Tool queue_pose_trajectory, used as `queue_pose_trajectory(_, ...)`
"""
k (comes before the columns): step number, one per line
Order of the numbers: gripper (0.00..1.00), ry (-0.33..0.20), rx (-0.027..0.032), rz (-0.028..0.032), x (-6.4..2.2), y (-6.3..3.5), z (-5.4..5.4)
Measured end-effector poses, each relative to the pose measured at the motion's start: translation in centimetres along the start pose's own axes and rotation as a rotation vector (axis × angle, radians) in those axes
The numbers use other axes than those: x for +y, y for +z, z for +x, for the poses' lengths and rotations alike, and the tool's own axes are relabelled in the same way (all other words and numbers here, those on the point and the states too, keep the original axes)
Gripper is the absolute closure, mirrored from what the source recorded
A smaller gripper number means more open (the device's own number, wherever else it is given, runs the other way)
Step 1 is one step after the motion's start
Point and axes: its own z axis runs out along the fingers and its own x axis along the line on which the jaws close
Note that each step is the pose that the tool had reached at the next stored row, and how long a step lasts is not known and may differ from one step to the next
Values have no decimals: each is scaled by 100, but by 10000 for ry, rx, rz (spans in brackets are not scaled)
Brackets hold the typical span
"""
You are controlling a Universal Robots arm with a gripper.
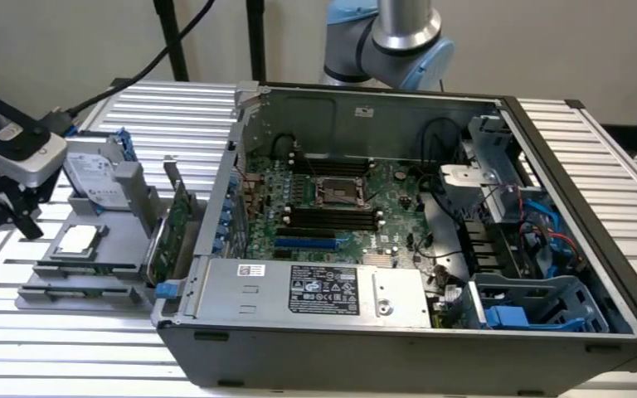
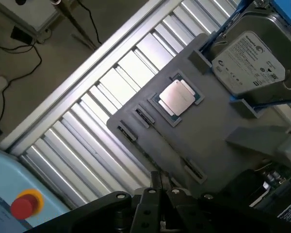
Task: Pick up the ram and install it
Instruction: 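Pick up the ram and move it above insertion slot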
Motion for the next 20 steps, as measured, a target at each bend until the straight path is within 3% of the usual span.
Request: queue_pose_trajectory(20,100,-3637,166,-17,-9,192,1)
